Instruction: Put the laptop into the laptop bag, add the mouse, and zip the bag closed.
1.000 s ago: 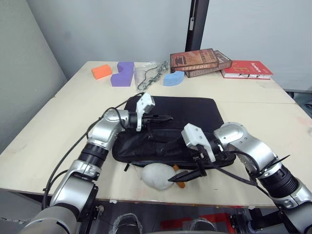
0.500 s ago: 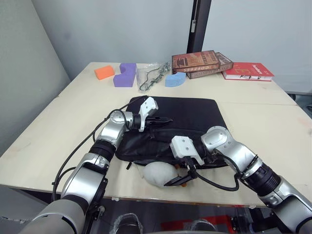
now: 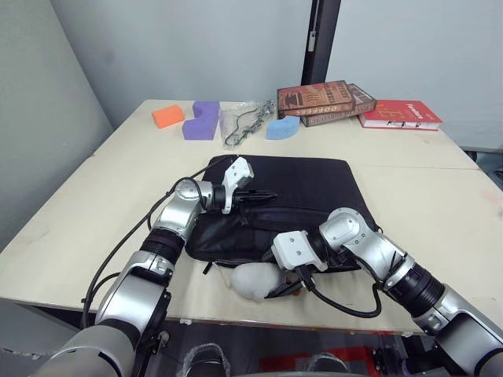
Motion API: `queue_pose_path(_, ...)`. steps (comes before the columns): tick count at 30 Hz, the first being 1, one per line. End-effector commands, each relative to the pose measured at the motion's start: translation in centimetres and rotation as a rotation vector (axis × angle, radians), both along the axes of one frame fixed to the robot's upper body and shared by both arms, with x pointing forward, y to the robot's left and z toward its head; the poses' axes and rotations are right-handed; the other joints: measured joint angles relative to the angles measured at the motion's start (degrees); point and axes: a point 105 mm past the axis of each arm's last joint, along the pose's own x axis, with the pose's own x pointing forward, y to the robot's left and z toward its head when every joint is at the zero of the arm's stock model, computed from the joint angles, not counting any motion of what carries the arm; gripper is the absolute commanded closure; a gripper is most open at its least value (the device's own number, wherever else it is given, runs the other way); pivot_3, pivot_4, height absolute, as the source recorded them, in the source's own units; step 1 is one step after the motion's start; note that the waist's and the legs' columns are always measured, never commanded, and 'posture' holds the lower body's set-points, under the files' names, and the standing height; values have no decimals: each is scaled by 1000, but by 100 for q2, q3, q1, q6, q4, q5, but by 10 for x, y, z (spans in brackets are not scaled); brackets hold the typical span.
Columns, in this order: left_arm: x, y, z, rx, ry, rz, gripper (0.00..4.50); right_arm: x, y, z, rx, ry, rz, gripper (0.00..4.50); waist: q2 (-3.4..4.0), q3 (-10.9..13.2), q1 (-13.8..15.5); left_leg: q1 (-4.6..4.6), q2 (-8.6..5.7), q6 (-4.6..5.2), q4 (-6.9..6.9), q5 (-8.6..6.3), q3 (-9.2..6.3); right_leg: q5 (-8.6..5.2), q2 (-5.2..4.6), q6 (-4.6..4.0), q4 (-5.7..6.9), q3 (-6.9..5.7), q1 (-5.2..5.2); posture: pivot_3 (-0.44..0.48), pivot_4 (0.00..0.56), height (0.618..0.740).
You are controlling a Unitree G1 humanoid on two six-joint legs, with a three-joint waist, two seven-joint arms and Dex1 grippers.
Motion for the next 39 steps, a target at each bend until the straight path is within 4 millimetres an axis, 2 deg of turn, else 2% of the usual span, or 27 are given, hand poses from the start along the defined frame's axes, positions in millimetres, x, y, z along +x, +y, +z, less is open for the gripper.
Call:
queue_pose_path(1,-7,6,-31,96,78,3,4500,-2,-6,18,42,-14,2,3594,0,0,2,0,0,0,0,0,0,0,0,0,0,0,0,0,150,734)
queue_pose_path(4,-9,6,-38,102,97,-4,4500,-6,-16,25,43,-5,-28,4477,0,0,15,2,0,0,-2,0,0,0,0,0,-4,0,2,0,150,734)
queue_pose_path(12,-8,11,-54,155,114,3,4500,-18,-37,34,32,42,-149,4477,0,-6,28,11,-1,0,-9,-1,1,-1,-1,1,-14,1,16,0,150,734)
queue_pose_path(16,-11,13,-59,178,115,-14,4500,-21,-48,36,8,36,-192,4477,1,-7,27,74,-2,-2,-28,-3,7,-3,-2,5,-37,5,66,0,150,734)
queue_pose_path(20,-13,11,-60,173,118,-32,4500,-21,-80,39,-37,42,-332,4477,2,-10,82,80,-4,-3,-44,-3,8,-7,-4,11,-60,3,80,0,150,734)
queue_pose_path(28,-14,14,-66,183,125,-34,4500,-34,-121,35,-128,92,-472,4477,4,-23,112,81,-10,1,-82,-6,20,-12,-11,19,-94,2,85,0,150,734)
queue_pose_path(34,-14,13,-66,180,124,-41,4500,-32,-148,37,-147,101,-625,4477,5,-29,97,81,-11,1,-84,-6,25,-14,-13,23,-96,6,85,0,150,734)
queue_pose_path(39,-17,11,-67,176,134,-61,4500,-43,-171,19,-203,131,-711,4477,3,-31,123,78,-13,1,-94,-6,28,-19,-18,31,-104,1,84,0,150,734)
